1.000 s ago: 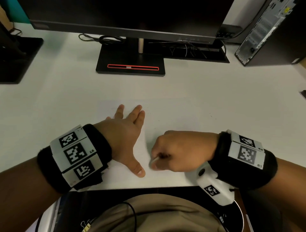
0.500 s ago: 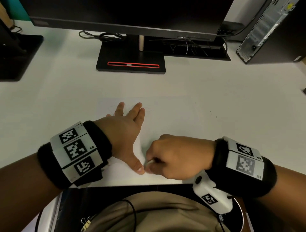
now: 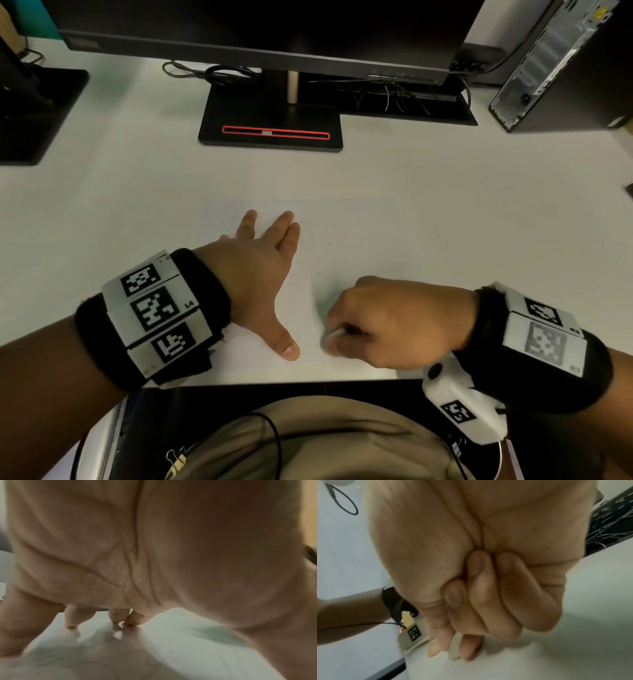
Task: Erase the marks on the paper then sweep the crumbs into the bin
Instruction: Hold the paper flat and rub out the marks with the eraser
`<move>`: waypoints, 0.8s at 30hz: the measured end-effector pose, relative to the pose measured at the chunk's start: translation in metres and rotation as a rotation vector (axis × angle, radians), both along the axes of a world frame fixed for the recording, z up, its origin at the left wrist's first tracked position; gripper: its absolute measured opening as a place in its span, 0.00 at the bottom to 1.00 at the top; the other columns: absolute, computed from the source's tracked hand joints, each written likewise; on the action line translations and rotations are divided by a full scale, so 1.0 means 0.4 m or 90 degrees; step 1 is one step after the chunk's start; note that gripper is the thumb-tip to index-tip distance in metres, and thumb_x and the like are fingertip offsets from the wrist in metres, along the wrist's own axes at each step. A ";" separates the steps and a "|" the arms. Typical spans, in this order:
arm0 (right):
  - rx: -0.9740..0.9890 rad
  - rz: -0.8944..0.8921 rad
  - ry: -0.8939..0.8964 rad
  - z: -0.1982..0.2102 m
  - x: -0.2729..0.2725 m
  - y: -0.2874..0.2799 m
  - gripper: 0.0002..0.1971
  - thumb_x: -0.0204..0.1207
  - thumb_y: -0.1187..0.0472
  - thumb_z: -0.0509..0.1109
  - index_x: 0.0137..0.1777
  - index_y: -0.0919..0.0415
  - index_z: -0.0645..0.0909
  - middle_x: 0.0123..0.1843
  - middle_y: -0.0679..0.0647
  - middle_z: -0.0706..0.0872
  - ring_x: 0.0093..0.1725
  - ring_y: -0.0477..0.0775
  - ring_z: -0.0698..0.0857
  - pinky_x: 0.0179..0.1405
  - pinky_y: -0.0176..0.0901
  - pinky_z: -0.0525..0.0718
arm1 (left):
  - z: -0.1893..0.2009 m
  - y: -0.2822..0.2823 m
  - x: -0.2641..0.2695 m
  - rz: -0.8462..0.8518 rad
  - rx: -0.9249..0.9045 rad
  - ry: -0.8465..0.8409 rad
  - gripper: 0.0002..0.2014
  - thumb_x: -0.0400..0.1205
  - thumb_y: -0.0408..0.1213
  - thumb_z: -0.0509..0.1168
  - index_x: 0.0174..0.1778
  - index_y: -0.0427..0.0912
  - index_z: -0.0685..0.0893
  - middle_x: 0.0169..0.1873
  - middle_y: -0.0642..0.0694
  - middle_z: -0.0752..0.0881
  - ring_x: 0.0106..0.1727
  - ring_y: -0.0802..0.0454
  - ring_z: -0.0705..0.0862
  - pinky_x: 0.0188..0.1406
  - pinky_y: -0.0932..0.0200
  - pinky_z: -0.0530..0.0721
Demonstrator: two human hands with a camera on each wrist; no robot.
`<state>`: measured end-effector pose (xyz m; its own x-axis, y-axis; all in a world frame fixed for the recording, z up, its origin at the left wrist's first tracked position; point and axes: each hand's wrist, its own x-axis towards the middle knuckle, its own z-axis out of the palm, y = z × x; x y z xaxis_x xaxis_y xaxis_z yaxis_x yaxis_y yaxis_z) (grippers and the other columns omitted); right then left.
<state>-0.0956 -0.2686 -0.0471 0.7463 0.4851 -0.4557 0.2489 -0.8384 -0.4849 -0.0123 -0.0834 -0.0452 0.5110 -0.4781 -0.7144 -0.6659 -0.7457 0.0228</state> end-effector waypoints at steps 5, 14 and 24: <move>-0.004 -0.017 -0.018 -0.009 -0.002 -0.020 0.21 0.86 0.55 0.61 0.35 0.68 0.74 0.28 0.60 0.77 0.29 0.52 0.75 0.36 0.50 0.79 | -0.003 0.000 0.002 0.002 -0.002 -0.001 0.81 0.56 0.78 0.74 0.82 0.42 0.22 0.80 0.50 0.19 0.83 0.31 0.27 0.84 0.31 0.52; 0.098 -0.285 -0.020 0.003 0.007 -0.159 0.21 0.87 0.47 0.64 0.37 0.60 0.77 0.29 0.47 0.86 0.25 0.44 0.80 0.33 0.40 0.78 | 0.014 -0.010 0.001 0.026 0.000 -0.009 0.79 0.57 0.78 0.73 0.83 0.42 0.24 0.82 0.50 0.22 0.84 0.31 0.30 0.80 0.34 0.66; 0.717 -0.652 0.509 -0.034 -0.069 -0.015 0.08 0.84 0.58 0.65 0.49 0.63 0.79 0.62 0.79 0.87 0.62 0.75 0.89 0.63 0.59 0.89 | 0.030 -0.022 0.018 0.004 0.037 -0.030 0.82 0.54 0.72 0.80 0.84 0.43 0.26 0.84 0.52 0.26 0.86 0.32 0.35 0.78 0.36 0.70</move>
